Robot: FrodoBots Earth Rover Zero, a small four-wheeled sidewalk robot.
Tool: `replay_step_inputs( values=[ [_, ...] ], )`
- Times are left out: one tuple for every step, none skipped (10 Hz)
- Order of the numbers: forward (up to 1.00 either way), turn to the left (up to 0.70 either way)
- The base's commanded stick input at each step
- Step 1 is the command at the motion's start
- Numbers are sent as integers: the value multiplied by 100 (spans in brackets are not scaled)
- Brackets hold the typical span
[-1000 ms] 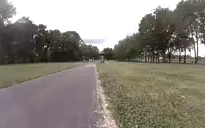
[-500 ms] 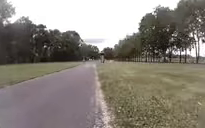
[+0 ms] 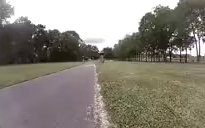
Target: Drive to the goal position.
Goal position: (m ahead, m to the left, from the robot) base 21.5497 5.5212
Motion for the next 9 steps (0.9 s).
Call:
replay_step_inputs(
  values=[
    [70, 0],
    [70, 0],
    [70, 0],
    [70, 0],
    [70, 0],
    [70, 2],
    [70, 12],
    [70, 14],
    [70, 14]
  ],
)
